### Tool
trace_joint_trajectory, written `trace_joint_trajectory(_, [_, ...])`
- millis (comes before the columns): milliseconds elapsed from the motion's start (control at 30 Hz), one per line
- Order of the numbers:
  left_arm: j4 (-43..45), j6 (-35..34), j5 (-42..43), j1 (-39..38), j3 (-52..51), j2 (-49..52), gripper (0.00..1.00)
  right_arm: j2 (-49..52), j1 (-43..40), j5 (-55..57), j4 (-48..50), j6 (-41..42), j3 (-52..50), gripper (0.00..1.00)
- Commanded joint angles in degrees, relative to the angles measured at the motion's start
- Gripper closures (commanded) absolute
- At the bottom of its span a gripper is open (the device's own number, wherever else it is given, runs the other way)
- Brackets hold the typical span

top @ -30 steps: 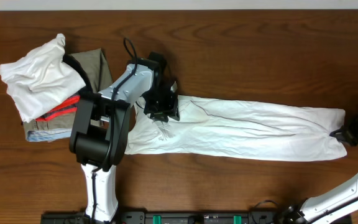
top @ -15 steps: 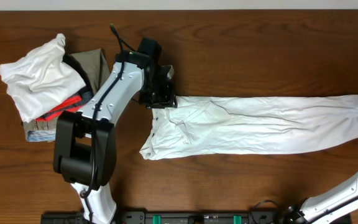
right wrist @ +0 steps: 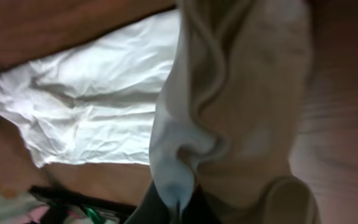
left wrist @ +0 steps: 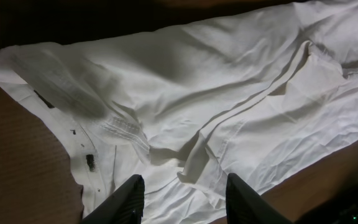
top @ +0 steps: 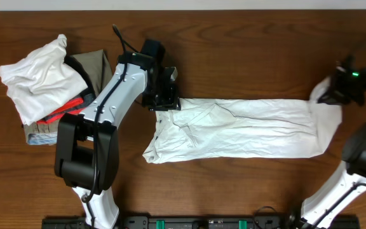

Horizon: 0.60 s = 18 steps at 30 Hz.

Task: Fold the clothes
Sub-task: 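Fold the T-shirt's right end leftward toward the left gripper with the right gripper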

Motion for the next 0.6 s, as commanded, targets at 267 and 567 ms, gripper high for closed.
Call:
trace_joint_trajectory(267, [-0.15,0.07,-0.50,0.26,0.74,0.02,0.57,-0.42,19.45,4.92,-1.95,7.34,0.50,0.99])
trace_joint_trajectory(567, [-0.15,0.07,-0.48,0.26,0.74,0.02,0.56,-0.42,28.83,5.33,-2.60,7.72,-2.75,0.93])
